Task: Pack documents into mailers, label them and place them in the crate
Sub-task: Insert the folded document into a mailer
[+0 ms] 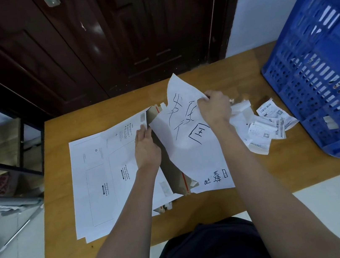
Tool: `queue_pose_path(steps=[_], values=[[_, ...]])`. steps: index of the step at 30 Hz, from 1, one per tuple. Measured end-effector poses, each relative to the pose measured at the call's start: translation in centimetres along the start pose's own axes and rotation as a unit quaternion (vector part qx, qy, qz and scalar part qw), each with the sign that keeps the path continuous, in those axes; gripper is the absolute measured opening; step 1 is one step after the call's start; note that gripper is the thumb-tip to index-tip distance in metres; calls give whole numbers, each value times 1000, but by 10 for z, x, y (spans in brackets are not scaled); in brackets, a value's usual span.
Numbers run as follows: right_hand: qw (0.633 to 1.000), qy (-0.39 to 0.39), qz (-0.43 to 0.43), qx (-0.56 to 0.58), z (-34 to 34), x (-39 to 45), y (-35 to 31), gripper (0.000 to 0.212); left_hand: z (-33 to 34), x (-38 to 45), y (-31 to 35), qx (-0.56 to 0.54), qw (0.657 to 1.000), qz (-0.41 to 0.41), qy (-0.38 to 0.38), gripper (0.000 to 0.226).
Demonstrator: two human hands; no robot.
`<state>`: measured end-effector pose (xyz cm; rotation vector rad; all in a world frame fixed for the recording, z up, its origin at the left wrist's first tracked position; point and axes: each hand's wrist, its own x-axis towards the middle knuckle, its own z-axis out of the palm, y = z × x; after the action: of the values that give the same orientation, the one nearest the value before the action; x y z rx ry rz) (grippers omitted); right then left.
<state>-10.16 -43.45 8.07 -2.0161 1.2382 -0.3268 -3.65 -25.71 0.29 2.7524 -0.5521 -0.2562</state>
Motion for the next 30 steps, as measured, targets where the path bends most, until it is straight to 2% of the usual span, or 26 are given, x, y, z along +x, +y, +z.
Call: queue_pose_path(steps=[6,9,13,17,20,21,25,28,30], values=[[998,-39,40,23,3,-1,-3,29,0,-2,-2,-57,998,2,0,54],[998,-30,46,30,3,-1,-4,32,-1,-2,-3,-59,998,0,0,52],[999,-23,20,20,8,0,1,19,-1,-2,-4,-69,998,-8,3,51],[990,-129,34,-50,13,-3,7,39,-1,0,-4,-73,997,-8,10,52],[983,-171,74,0,12,0,15,23,-4,-1,-4,-63,998,-12,12,52],[982,-169,84,21,11,2,16,24,-5,-1,-5,-59,998,-13,12,52],[978,-188,85,40,7,5,15,60,-5,-1,-7,-55,998,-15,11,56],[970,-232,62,29,8,3,13,42,-3,-1,-8,-57,998,-13,8,57],[967,-250,44,27,11,3,15,43,-1,-1,-9,-56,998,-13,8,57]])
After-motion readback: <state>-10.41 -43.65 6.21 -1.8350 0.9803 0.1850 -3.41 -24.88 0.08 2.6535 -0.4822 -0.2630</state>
